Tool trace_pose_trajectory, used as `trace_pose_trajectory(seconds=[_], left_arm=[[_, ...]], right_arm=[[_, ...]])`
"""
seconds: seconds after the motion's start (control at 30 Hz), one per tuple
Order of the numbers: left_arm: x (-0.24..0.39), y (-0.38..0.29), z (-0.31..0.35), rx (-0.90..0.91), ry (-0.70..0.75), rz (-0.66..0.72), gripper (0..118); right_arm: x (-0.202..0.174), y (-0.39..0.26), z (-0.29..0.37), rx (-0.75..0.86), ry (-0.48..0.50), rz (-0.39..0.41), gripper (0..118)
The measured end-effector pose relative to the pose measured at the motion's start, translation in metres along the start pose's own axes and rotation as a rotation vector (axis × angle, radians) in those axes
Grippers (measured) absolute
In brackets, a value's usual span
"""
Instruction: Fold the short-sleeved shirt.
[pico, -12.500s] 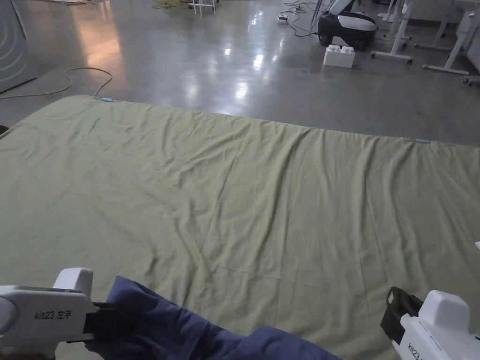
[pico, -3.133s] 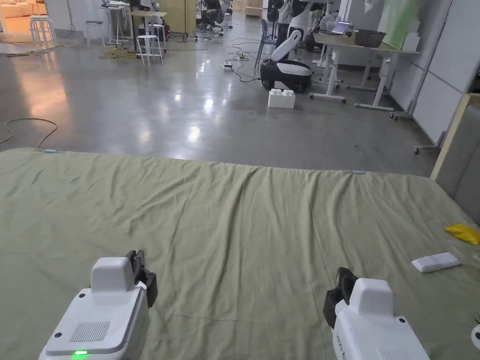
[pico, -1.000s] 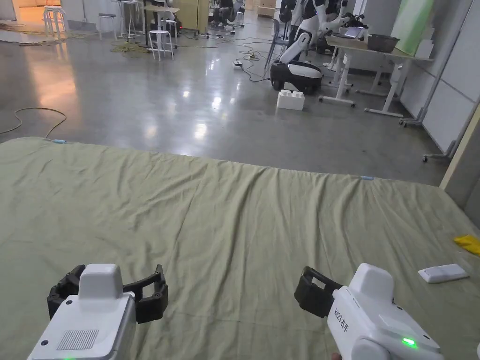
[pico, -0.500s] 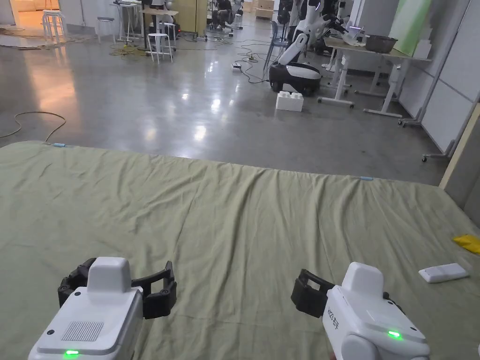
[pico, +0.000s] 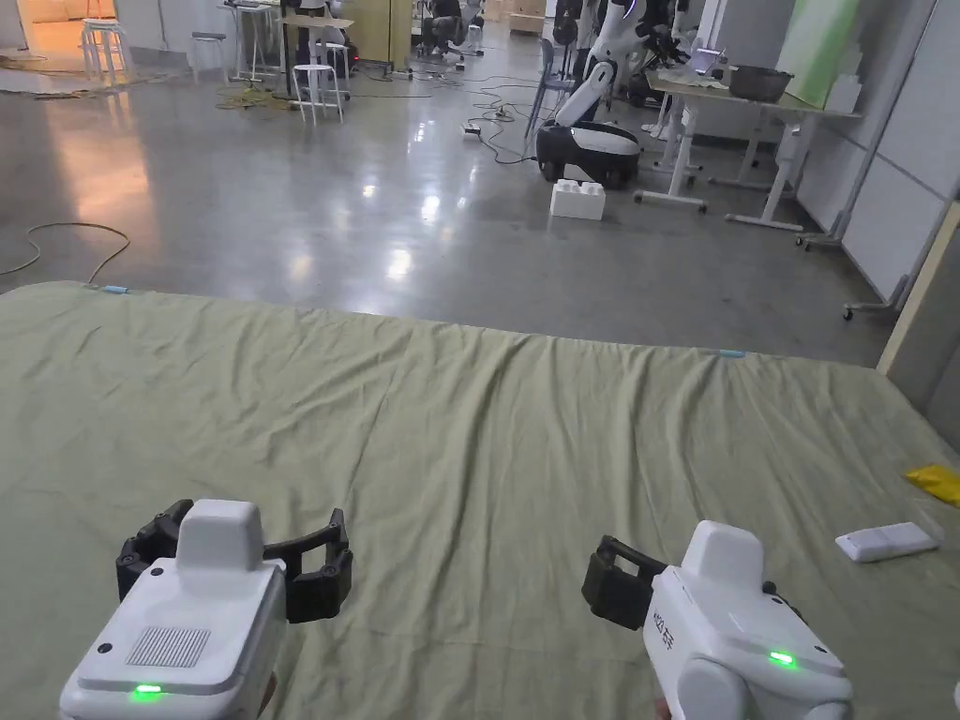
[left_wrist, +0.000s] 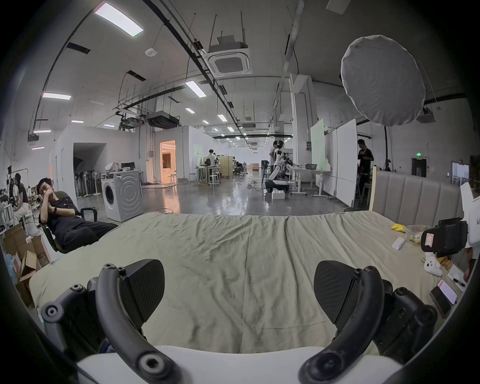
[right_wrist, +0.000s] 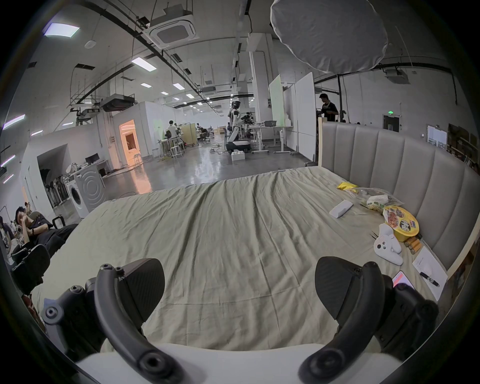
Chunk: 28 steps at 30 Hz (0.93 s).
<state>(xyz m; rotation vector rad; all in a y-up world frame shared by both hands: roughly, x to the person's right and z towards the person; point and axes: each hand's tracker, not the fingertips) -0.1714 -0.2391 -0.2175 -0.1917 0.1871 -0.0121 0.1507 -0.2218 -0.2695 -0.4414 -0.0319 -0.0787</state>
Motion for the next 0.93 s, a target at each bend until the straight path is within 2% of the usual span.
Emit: trace_pose_trajectory(seconds=[0.1,0.2,0.4,0.5,0.67,0.77,0.93], left_arm=[[-0.001,-0.002,-0.001,0.006,-0.012,0.012,115],[-0.001,-0.002,-0.002,0.007,-0.018,0.002,115],[0.0,-0.002,-0.004,0.043,-0.021,0.001,115],[0.0,0.001,-0.004,0.05,-0.025,-0.004,115],[0.0,0.004,-0.004,0.058,-0.035,-0.015,115],[-0.003,0.003,-0.005,0.057,-0.046,-0.014,115],[-0.006,-0.002,-0.008,0.059,-0.019,-0.019,115]], right_arm=[[0.002,-0.001,-0.001,0.011,-0.013,-0.007,116],[0.001,-0.002,-0.002,0.016,-0.034,0.025,116],[0.003,-0.005,0.004,0.081,0.016,0.042,116],[0.0,-0.008,0.003,0.123,-0.032,0.08,116],[0.005,-0.013,0.004,0.196,0.024,0.062,116],[0.005,-0.019,0.005,0.254,0.018,0.057,116],[-0.001,-0.025,0.004,0.269,0.001,0.119,118]])
